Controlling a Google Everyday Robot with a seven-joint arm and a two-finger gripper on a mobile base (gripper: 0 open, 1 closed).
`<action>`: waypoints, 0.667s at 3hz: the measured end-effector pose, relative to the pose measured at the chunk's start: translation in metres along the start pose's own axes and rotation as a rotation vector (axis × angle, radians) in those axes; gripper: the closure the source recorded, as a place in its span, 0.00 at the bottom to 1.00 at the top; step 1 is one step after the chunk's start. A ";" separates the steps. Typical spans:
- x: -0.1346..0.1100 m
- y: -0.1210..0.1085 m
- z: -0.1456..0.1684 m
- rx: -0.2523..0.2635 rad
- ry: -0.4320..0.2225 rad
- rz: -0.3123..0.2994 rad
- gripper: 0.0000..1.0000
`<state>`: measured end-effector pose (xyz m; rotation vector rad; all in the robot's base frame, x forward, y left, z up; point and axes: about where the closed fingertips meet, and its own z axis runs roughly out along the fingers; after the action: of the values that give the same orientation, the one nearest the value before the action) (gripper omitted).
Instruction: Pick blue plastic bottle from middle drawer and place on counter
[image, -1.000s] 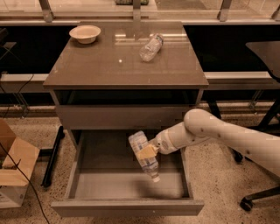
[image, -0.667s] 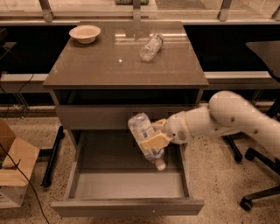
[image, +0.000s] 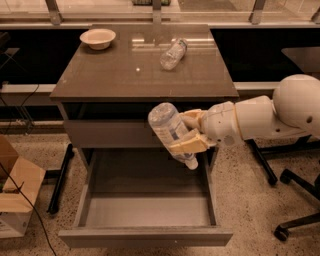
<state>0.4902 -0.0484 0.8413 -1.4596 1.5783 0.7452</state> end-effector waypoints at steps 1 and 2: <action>0.000 0.000 0.001 -0.001 0.001 0.000 1.00; 0.004 -0.009 0.007 0.011 0.081 -0.001 1.00</action>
Offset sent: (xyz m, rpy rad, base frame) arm 0.0284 0.0007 -0.0124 -0.2080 0.0103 -0.0596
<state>0.5008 -0.0455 0.8355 -1.4991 1.6394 0.6829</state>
